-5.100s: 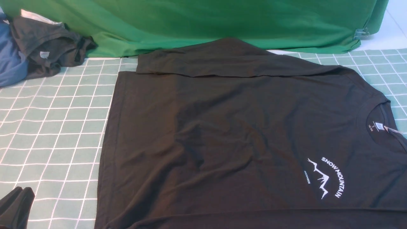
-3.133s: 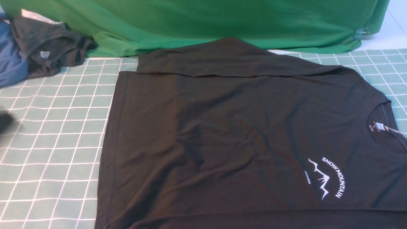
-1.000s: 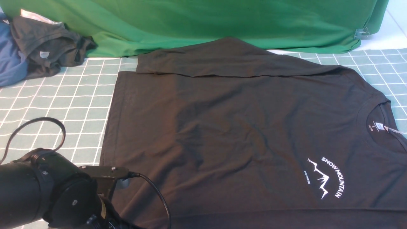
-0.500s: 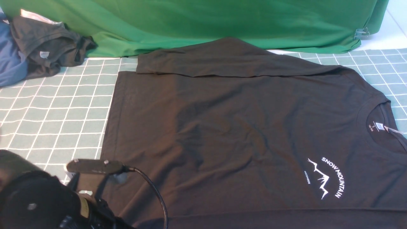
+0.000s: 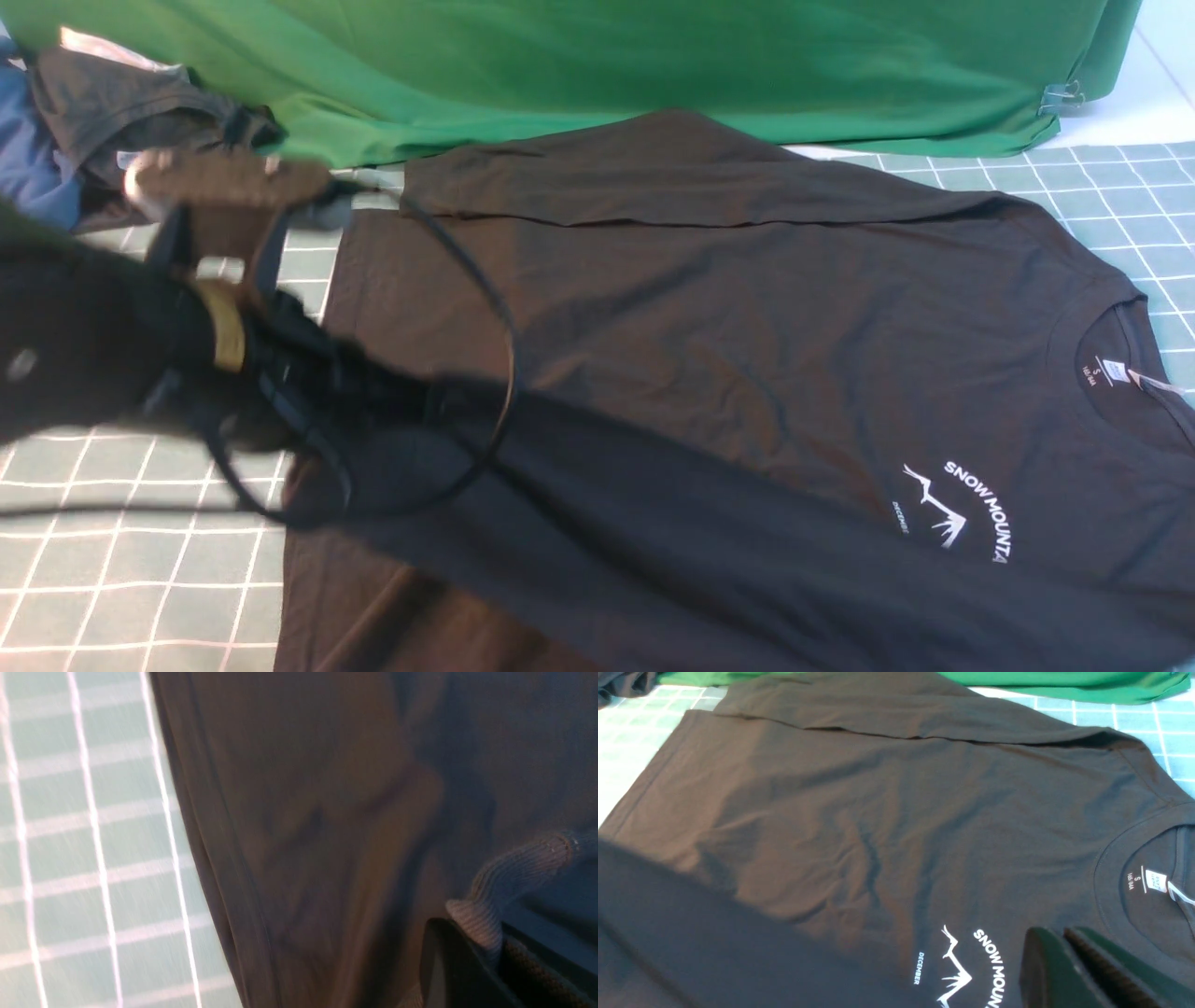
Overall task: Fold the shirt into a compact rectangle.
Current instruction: 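Fold the left side of the black T-shirt inward over its body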
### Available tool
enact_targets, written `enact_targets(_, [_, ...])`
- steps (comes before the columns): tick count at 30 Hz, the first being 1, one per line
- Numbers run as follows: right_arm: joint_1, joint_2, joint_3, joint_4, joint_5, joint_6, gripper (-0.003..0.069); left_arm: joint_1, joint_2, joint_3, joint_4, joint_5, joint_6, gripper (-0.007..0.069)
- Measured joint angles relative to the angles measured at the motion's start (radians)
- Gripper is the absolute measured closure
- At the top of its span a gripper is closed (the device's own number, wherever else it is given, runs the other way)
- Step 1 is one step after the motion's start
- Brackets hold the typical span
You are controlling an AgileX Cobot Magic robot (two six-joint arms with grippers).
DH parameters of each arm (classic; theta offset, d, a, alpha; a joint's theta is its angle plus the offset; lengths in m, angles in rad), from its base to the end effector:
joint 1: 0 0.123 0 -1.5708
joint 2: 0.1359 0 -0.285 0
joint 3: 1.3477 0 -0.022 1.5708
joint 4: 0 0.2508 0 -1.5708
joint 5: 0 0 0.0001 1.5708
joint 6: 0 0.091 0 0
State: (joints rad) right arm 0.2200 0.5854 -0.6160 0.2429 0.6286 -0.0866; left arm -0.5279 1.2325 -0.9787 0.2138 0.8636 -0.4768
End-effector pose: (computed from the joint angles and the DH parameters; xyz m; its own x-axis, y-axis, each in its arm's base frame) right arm 0.1061 0.0369 0.3195 -0.4996 0.0008 -0.8663 -0.2837 0.9447 0.1645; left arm 0.2153 -0.1086 0.3058 -0.8344 0.1091 -0.5403 0.1573 0.9866 -0.0436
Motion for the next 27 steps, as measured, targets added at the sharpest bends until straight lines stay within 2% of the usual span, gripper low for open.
enact_targets(8, [0.0,0.0,0.0,0.0,0.002,0.0,0.062,0.018,0.173,-0.108,0.13,0.018,-0.058,0.0616])
enact_targets(15, [0.0,0.0,0.0,0.0,0.019,0.0,0.062,0.133,0.274,-0.177,0.124,-0.006,-0.043,0.0616])
enact_targets(18, [0.0,0.0,0.0,0.0,0.022,0.0,0.062,0.19,0.32,-0.194,0.053,-0.055,0.048,0.0614])
enact_targets(21, [0.0,0.0,0.0,0.0,0.023,0.0,0.062,0.199,0.351,-0.195,0.022,-0.079,0.092,0.0614])
enact_targets(27, [0.0,0.0,0.0,0.0,0.025,0.0,0.062,0.199,0.396,-0.195,0.039,-0.103,0.103,0.0613])
